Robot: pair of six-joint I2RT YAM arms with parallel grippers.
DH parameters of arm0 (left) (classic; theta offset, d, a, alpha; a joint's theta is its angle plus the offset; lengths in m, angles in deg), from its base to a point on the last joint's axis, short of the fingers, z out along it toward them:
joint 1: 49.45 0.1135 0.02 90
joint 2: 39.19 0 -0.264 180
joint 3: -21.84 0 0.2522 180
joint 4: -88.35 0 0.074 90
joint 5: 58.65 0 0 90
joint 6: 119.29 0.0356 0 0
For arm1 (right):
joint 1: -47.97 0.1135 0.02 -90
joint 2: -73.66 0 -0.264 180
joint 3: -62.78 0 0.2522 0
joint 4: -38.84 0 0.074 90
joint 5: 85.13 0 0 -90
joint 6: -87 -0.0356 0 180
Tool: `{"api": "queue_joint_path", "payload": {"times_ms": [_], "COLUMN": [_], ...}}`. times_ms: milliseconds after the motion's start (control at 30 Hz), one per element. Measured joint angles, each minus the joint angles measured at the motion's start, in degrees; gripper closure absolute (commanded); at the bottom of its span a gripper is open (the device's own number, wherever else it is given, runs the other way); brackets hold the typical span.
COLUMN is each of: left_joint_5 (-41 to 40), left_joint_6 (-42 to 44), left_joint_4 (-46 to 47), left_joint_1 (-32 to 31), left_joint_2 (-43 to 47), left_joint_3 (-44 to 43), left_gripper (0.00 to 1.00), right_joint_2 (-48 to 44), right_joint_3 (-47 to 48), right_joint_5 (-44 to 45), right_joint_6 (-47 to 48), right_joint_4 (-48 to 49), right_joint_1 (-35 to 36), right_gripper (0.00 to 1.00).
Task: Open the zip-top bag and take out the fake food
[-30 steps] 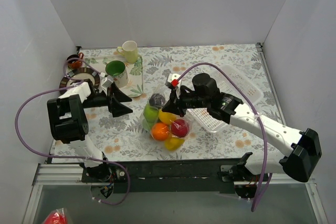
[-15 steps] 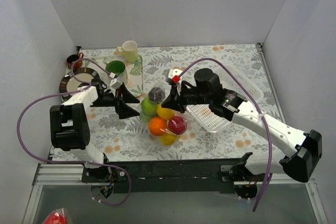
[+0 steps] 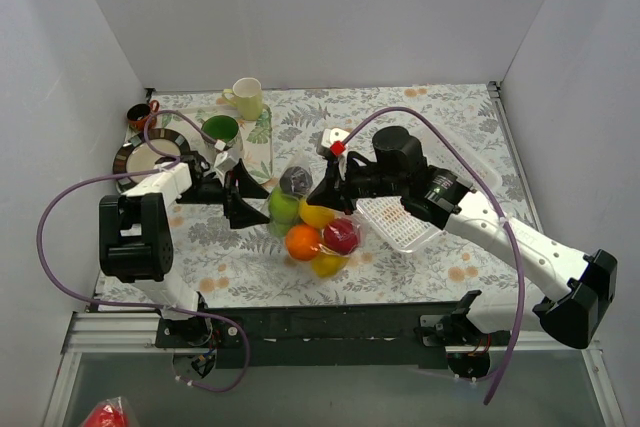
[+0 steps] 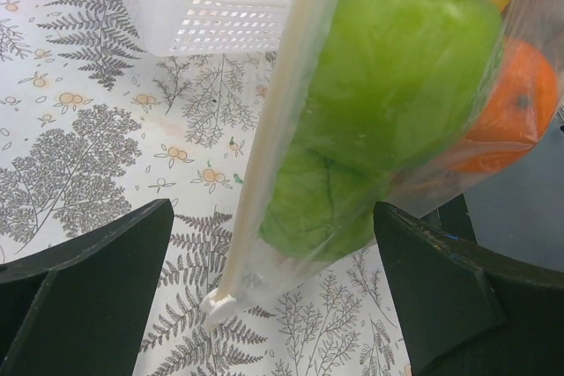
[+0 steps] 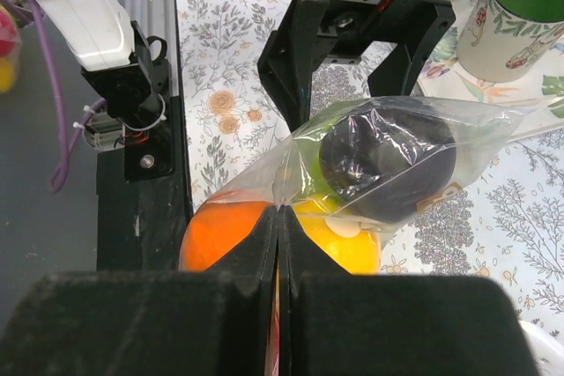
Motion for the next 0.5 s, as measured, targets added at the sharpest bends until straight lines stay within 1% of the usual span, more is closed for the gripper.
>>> {"api": "queue_joint_path", "payload": {"times_ms": [67, 100, 133, 167, 200, 233, 333, 433, 500], "left_joint_5": [0.02, 0.00, 0.00, -0.02, -0.02, -0.04, 0.02, 0.00, -0.04], "left_joint_6": [0.39, 0.42, 0.35, 0.04, -0.61, -1.46, -4.90, -6.64, -7.45], "left_joint_4": [-0.17, -0.07, 0.09, 0.28, 0.66, 1.38, 4.39, 6.34, 7.17], "left_joint_1": [-0.63, -0.87, -1.25, -1.81, -2.38, -2.93, -3.98, -4.02, -4.02], "left_joint_2": [0.02, 0.02, 0.09, 0.26, 0.57, 0.96, 2.56, 4.04, 4.68], "left_joint_3": [0.00, 0.00, 0.02, 0.02, 0.02, 0.07, 0.17, 0.46, 0.46], "left_gripper": [0.02, 0.05, 0.10, 0.18, 0.29, 0.49, 0.64, 0.61, 0.62], "right_joint_2": [0.00, 0.00, 0.00, 0.00, 0.00, 0.00, 0.00, 0.00, 0.00], "right_joint_3": [0.37, 0.55, 0.72, 0.87, 0.98, 1.11, 1.25, 1.25, 1.29], "right_joint_5": [-0.31, -0.55, -0.59, -0.70, -0.79, -0.79, -0.74, -0.74, -0.76], "right_joint_6": [-0.02, -0.02, 0.00, -0.02, 0.00, -0.02, 0.00, 0.00, 0.00], "right_joint_4": [-0.11, -0.13, -0.15, -0.15, -0.13, -0.22, -0.22, -0.15, -0.15], "right_joint_1": [0.00, 0.00, 0.00, 0.00, 0.00, 0.00, 0.00, 0.00, 0.00], "right_gripper": [0.99, 0.99, 0.99, 0.99, 0.99, 0.99, 0.99, 0.99, 0.99]}}
